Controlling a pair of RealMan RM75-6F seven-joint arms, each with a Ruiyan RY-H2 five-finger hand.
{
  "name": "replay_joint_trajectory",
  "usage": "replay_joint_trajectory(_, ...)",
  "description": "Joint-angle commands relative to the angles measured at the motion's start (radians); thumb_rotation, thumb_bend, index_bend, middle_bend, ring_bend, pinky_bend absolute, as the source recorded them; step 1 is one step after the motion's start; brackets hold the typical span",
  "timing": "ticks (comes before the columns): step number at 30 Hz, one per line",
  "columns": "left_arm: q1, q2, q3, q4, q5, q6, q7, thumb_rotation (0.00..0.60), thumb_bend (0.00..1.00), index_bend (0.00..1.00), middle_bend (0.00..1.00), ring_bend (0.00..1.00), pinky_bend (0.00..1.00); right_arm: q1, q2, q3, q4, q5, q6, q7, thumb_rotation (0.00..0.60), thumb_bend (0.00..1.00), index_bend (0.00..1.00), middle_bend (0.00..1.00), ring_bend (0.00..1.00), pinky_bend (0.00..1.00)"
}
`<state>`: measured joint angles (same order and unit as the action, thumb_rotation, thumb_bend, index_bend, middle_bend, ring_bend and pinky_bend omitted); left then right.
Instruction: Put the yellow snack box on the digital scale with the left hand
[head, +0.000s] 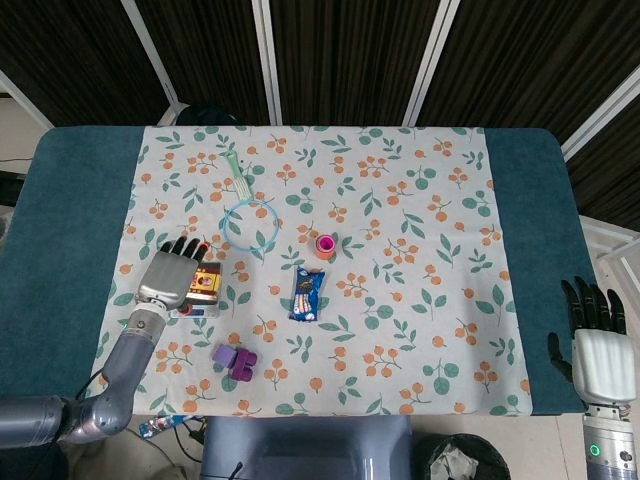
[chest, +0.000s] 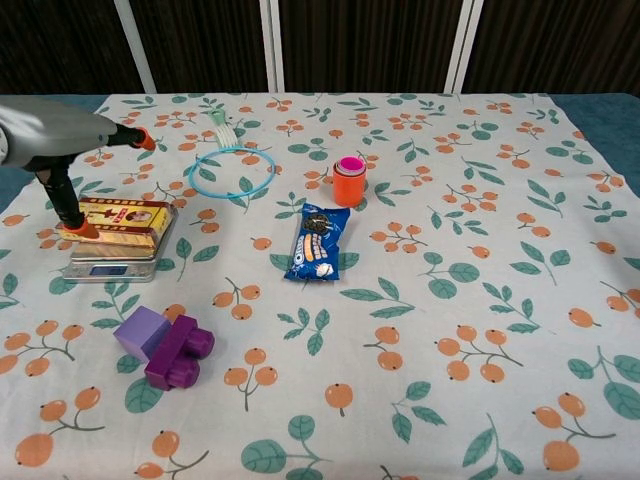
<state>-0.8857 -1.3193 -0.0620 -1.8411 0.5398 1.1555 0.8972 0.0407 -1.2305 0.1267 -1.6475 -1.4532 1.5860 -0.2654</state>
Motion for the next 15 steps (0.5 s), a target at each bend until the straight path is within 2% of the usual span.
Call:
replay_joint_trajectory(1,0.086,0.095,0.033,-0.116,0.185,0.114,-0.093,0.6,0.1,0.03,0.06,0.0,0.12,-0.001,0.001,0.0,-0.002,-0.002,0.002,0.001,0.6,0.51,0.03,0.07,0.06,0.03)
replay_joint_trajectory(4,0.16,0.127,0.083,-0.116,0.352,0.178,-0.177,0.6,0.1,0.03,0.06,0.0,0.09,-0.003,0.003,0.0,-0.005,-0.004,0.008,0.004,0.6,0.51,0.03,0.07,0.06,0.03)
replay_joint_trajectory(7,0.227,0.149,0.136,-0.056,0.52,0.203,-0.31,0.6,0.1,0.04,0.06,0.0,0.08,-0.004,0.005,0.001,-0.006,-0.007,0.011,0.006,0.6,0.51,0.03,0.07,0.06,0.03)
replay_joint_trajectory(10,0.309,0.142,0.173,0.06,0.664,0.266,-0.495,0.6,0.1,0.04,0.06,0.0,0.08,-0.004,0.006,0.0,-0.008,-0.008,0.011,0.009,0.6,0.51,0.03,0.07,0.06,0.03)
replay_joint_trajectory(12,0.374,0.115,0.201,0.178,0.758,0.323,-0.647,0.6,0.1,0.04,0.06,0.0,0.07,-0.004,0.008,-0.001,-0.008,-0.011,0.011,0.011,0.6,0.51,0.03,0.07,0.06,0.03)
replay_joint_trajectory(15,0.448,0.073,0.22,0.33,0.833,0.374,-0.864,0.6,0.1,0.04,0.06,0.0,0.07,-0.002,0.009,-0.003,-0.004,-0.019,0.009,0.017,0.6,0.51,0.03,0.07,0.06,0.03)
